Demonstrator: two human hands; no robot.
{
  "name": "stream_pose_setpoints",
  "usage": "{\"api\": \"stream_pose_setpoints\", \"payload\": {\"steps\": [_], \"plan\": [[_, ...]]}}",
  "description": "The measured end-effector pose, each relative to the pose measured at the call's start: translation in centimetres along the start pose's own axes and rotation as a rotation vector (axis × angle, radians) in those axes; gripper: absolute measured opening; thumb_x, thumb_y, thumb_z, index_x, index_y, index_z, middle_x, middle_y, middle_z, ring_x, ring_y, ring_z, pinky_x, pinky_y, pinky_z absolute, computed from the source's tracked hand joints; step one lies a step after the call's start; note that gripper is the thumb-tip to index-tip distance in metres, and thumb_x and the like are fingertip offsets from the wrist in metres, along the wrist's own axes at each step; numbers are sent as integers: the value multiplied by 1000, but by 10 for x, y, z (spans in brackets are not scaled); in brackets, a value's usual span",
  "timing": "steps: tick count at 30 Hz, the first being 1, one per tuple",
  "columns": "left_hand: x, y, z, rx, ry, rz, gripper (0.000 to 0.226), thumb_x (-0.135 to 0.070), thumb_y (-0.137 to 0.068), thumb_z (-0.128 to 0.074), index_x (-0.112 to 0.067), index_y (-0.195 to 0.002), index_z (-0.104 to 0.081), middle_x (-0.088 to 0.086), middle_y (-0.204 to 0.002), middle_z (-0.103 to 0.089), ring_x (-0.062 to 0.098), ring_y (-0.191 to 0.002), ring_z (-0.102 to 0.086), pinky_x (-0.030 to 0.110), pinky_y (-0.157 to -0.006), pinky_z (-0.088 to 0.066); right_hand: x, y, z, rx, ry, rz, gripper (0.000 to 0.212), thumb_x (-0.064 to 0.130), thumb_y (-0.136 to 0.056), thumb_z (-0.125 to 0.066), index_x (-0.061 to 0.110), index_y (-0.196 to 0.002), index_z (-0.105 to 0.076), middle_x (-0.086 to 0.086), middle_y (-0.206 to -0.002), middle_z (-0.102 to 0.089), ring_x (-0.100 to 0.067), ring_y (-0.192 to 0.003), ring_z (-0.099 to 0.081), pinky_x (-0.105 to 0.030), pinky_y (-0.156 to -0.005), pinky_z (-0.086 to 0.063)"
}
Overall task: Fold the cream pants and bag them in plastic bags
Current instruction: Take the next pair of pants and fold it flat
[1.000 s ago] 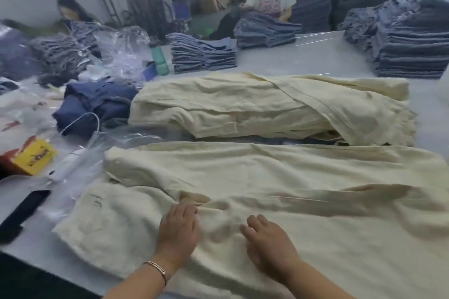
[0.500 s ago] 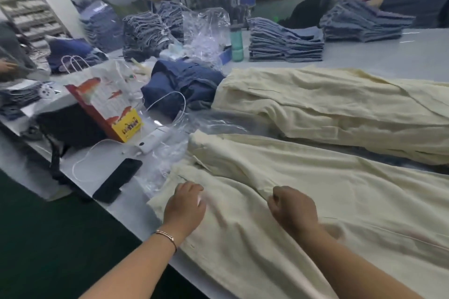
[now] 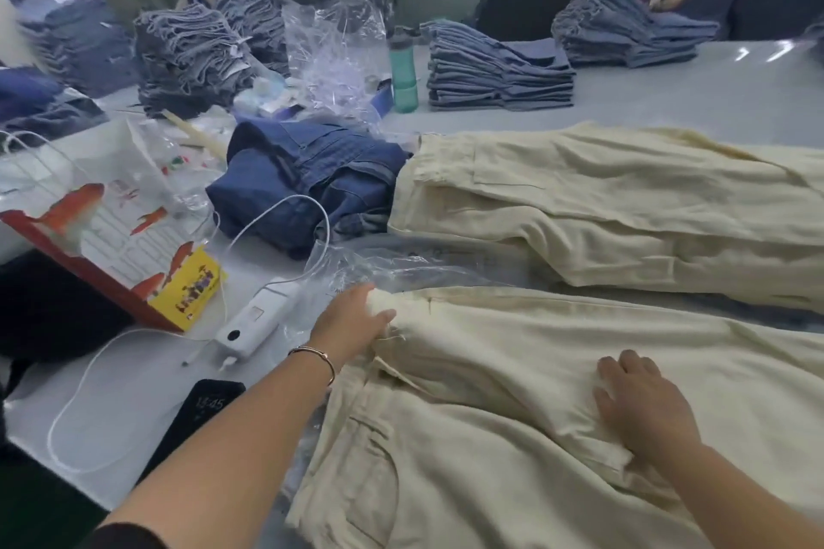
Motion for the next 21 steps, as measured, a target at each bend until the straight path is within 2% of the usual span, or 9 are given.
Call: {"api": "stream_pose_setpoints", "payload": {"steps": [2,5,9,13,15,17,19,21], "plan": [[-14,-23,-8,41,-234,-87,47,-50,-95,-44,-24,-134,-46,-1,-140,-47,22,-129,-43,42,-103,-38,-5,-12,-1,1,5,-17,29,37,-94,-37,24,-118,-45,3,-117,-43,-17,-114,-42,-28,-82,-42],[-27,-45,-25,161,-549,-193,33,-50,-94,-41,-23,-107,-55,0,-123,-57,22,-116,-50,42,-98,-36,-12,-33,-2,2,-9,-39,36,34,-95,-37,26,-130,-41,2,-135,-39,-18,-125,-38,-30,-92,-40],[-24,-66,-34,247,-648,-211,55,-65,-84,-52,-27,-124,-52,-5,-132,-54,20,-122,-48,42,-101,-35,-15,-59,0,29,-19,-44,47,37,-95,-38,26,-140,-32,2,-154,-22,-19,-139,-24,-33,-105,-31],[-23,-77,-38,242,-804,-262,66,-72,-74,-54,-33,-127,-50,-9,-131,-53,17,-124,-44,41,-104,-31,-20,-83,3,64,-49,-52,69,48,-90,-42,26,-150,-16,4,-160,-13,-18,-146,-11,-35,-114,-16],[-26,-82,-39,239,-828,-269,63,-71,-71,-58,-33,-120,-52,-9,-124,-55,17,-120,-46,39,-100,-32,-24,-93,4,71,-41,-46,75,52,-85,-46,28,-150,-16,5,-158,-17,-16,-146,-9,-36,-117,-8],[-33,-85,-37,237,-792,-281,49,-64,-71,-64,-30,-105,-53,-9,-114,-58,17,-112,-51,37,-93,-37,-28,-101,9,45,2,-30,71,54,-82,-50,28,-145,-29,5,-149,-34,-17,-142,-20,-38,-117,-6],[-44,-85,-31,233,-727,-307,36,-53,-75,-67,-27,-90,-48,-5,-108,-60,19,-102,-56,34,-84,-42,-33,-107,17,8,49,-32,52,53,-83,-50,29,-129,-47,6,-131,-48,-17,-131,-33,-39,-116,-10],[-56,-84,-21,180,-729,-367,29,-47,-81,-65,-25,-91,-49,-2,-109,-59,20,-100,-57,31,-75,-40,-43,-108,24,10,84,-65,34,50,-87,-50,30,-114,-57,5,-118,-54,-18,-123,-39,-37,-113,-17]]}}
Point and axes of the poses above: each hand's wrist, its own y-axis away from the middle knuckle, its own z-axis out of the back of the hand, x = y × z, the point moved 6 cm from there along -y, towards the middle knuckle
